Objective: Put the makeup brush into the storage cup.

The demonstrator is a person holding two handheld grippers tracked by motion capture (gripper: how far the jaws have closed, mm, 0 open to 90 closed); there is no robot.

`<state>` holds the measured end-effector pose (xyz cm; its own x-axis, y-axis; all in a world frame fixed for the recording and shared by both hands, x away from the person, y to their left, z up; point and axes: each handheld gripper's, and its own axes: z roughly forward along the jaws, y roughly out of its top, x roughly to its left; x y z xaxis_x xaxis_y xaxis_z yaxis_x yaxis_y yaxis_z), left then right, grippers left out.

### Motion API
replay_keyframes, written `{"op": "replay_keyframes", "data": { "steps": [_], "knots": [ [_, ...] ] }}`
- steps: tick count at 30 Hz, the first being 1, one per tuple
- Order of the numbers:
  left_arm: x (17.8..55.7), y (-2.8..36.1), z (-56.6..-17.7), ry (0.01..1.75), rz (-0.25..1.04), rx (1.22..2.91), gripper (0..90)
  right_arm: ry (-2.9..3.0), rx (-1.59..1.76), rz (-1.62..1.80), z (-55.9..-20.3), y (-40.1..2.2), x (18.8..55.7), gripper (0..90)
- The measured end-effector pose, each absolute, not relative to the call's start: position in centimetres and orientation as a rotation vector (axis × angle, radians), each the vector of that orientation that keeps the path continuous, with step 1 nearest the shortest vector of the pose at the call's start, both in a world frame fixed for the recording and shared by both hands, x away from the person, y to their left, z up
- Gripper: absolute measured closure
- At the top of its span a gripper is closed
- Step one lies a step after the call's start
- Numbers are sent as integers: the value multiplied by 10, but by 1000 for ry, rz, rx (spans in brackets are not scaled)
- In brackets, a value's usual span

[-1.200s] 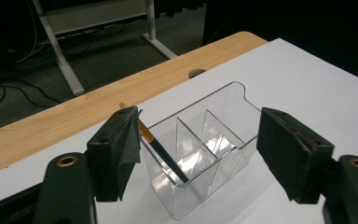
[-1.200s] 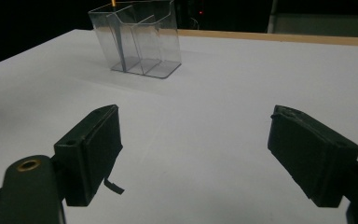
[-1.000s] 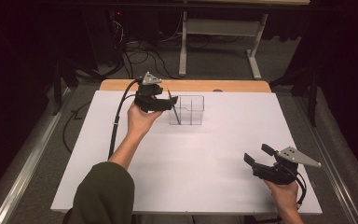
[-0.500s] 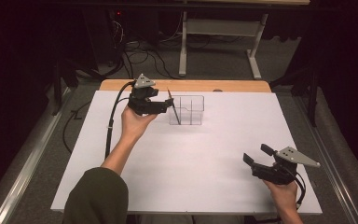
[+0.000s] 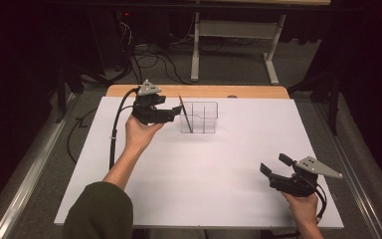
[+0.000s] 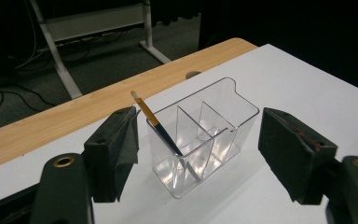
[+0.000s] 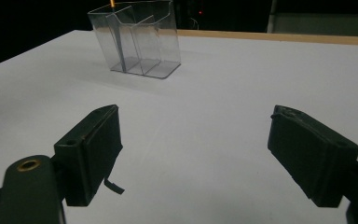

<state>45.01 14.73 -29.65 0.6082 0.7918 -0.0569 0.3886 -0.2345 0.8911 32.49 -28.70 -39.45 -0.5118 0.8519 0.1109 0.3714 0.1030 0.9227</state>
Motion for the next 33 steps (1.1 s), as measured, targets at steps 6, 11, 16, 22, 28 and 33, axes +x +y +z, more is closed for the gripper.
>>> {"op": "replay_keyframes", "data": {
  "steps": [6, 11, 16, 22, 28, 33],
  "knots": [
    [447, 150, -295, 938, 511, 1853, 291, 1938, 1190, 1390, -395, -287, 325, 189],
    [444, 153, -296, 938, 509, 1848, 292, 1934, 1185, 1397, -395, -287, 325, 189],
    [440, 157, -294, 940, 509, 1838, 292, 1934, 1190, 1396, -395, -287, 325, 189],
    [437, 162, -293, 942, 505, 1828, 292, 1937, 1182, 1396, -394, -285, 325, 189],
    [434, 167, -293, 945, 505, 1817, 292, 1932, 1192, 1400, -395, -287, 325, 189],
    [430, 171, -292, 942, 506, 1827, 292, 1940, 1194, 1396, -395, -285, 325, 188]
  ]
}}
